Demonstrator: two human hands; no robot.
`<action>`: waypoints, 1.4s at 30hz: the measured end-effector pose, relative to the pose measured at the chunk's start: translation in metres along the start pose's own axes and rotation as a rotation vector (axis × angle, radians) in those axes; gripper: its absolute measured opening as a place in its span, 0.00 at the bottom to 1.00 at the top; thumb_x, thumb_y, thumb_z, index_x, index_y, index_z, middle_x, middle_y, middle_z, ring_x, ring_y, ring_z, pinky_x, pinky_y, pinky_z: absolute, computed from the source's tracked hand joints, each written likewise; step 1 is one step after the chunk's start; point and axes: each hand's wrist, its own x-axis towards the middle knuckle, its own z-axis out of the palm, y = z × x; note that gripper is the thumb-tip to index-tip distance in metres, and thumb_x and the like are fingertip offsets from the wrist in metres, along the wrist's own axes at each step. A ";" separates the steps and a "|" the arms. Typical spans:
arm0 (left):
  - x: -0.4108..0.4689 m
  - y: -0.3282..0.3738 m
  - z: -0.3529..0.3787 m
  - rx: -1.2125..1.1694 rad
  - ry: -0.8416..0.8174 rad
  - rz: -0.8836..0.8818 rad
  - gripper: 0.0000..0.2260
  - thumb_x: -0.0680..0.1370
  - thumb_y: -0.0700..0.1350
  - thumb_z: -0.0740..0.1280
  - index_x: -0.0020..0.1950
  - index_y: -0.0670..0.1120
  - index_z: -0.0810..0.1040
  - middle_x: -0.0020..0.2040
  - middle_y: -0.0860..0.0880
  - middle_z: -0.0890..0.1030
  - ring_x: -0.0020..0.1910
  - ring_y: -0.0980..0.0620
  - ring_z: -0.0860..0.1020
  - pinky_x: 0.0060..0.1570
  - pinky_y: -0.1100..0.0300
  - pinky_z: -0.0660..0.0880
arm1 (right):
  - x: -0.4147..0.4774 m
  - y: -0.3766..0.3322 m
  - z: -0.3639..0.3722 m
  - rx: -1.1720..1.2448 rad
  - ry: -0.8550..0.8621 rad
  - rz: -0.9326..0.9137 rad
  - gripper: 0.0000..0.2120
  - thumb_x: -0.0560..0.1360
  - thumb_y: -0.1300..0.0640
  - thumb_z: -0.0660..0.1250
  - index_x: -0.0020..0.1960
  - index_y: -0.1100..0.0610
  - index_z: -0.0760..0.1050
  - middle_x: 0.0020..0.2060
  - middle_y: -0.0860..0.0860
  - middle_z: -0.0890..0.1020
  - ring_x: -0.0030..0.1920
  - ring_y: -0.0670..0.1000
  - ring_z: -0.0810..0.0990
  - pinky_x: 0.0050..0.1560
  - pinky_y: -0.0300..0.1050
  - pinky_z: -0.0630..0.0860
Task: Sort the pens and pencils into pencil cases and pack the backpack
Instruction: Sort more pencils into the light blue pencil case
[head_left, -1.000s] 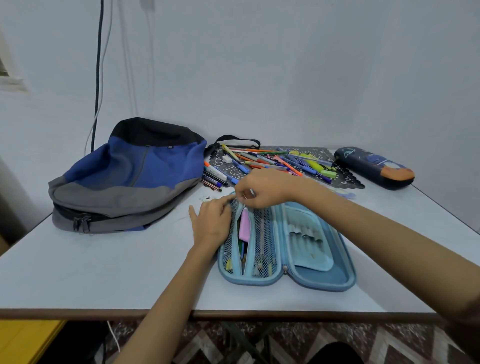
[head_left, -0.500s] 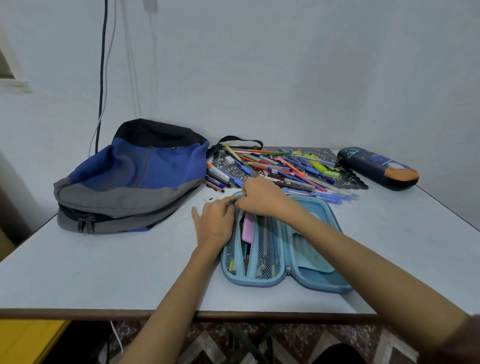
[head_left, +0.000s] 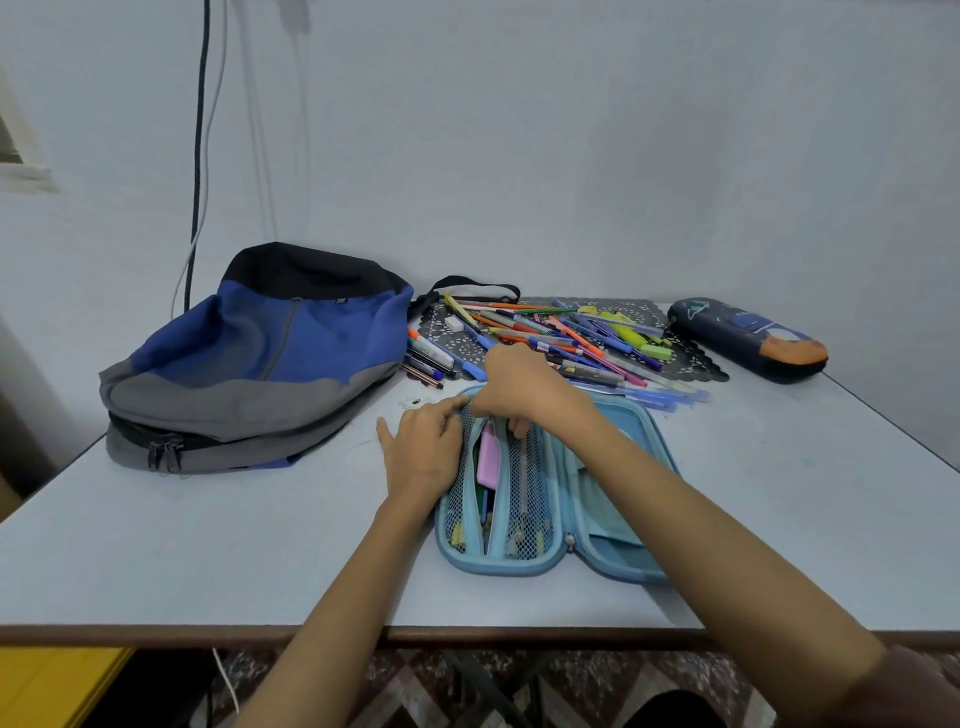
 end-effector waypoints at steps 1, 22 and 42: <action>0.000 0.000 0.000 -0.001 0.001 0.000 0.17 0.81 0.45 0.55 0.64 0.57 0.77 0.59 0.51 0.81 0.64 0.49 0.72 0.73 0.38 0.45 | 0.000 -0.002 0.000 -0.029 0.001 0.004 0.17 0.75 0.58 0.67 0.33 0.57 0.61 0.30 0.53 0.70 0.34 0.57 0.75 0.37 0.49 0.77; -0.004 0.005 -0.004 -0.028 0.015 0.002 0.17 0.80 0.44 0.55 0.63 0.56 0.78 0.60 0.50 0.81 0.65 0.49 0.72 0.74 0.40 0.43 | 0.002 -0.012 0.020 -0.201 0.103 0.071 0.16 0.73 0.46 0.66 0.55 0.57 0.73 0.49 0.53 0.77 0.53 0.56 0.78 0.43 0.46 0.70; -0.005 0.008 -0.011 -0.028 -0.114 0.014 0.20 0.74 0.56 0.50 0.57 0.62 0.76 0.59 0.50 0.79 0.64 0.48 0.70 0.71 0.36 0.45 | 0.006 0.009 0.010 0.366 -0.133 0.135 0.08 0.72 0.62 0.64 0.35 0.64 0.71 0.28 0.59 0.75 0.23 0.55 0.75 0.28 0.45 0.77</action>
